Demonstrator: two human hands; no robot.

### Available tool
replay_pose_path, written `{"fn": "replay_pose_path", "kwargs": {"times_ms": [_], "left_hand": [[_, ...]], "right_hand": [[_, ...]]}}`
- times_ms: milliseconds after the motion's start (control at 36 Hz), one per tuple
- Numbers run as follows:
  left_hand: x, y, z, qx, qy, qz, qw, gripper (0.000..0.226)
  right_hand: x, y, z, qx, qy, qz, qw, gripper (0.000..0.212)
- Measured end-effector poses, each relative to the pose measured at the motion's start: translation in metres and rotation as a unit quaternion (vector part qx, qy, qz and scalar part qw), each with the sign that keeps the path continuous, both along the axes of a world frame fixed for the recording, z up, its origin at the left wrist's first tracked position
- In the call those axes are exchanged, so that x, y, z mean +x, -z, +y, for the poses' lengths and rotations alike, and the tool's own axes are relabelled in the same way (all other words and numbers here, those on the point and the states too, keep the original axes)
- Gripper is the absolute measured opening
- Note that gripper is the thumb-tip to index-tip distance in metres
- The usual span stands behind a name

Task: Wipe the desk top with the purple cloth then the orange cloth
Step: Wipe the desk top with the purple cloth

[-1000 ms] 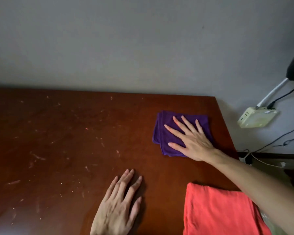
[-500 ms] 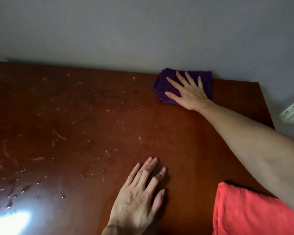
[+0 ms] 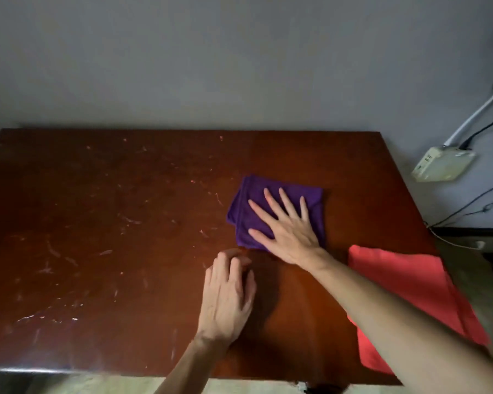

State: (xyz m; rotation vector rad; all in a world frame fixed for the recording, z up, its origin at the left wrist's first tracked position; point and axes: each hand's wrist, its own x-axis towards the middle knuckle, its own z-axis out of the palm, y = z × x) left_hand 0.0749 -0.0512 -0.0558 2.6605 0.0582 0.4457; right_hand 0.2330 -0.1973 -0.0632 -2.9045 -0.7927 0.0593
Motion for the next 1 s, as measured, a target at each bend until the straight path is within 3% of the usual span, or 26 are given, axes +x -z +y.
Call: {"fn": "replay_pose_path", "kwargs": {"times_ms": [139,250,417,611,778,1000], "left_hand": [[-0.044,-0.010,0.093,0.064,-0.057,0.056,0.995,0.019],[-0.074,-0.015,0.156,0.107,-0.042,0.093,0.989,0.025],[-0.097,-0.009,0.178,0.123,-0.018,0.087,0.989,0.029],[-0.083,-0.008,0.157,0.084,0.014,0.024,0.996,0.033],[-0.083,0.004,0.158,0.089,0.041,0.088,0.991,0.041],[-0.082,0.014,0.161,0.043,0.041,0.107,0.992,0.047]], "right_hand": [[-0.118,0.001,0.014,-0.008,-0.006,-0.005,1.000,0.073],[-0.206,0.001,0.032,-0.005,-0.017,-0.011,1.000,0.073],[-0.236,0.004,0.064,-0.019,0.017,-0.014,1.000,0.076],[-0.151,0.005,0.107,-0.022,0.062,-0.013,0.998,0.080],[-0.034,-0.001,0.141,-0.011,0.096,0.002,0.995,0.081],[0.121,-0.009,0.164,-0.002,0.099,0.034,0.995,0.080]]}}
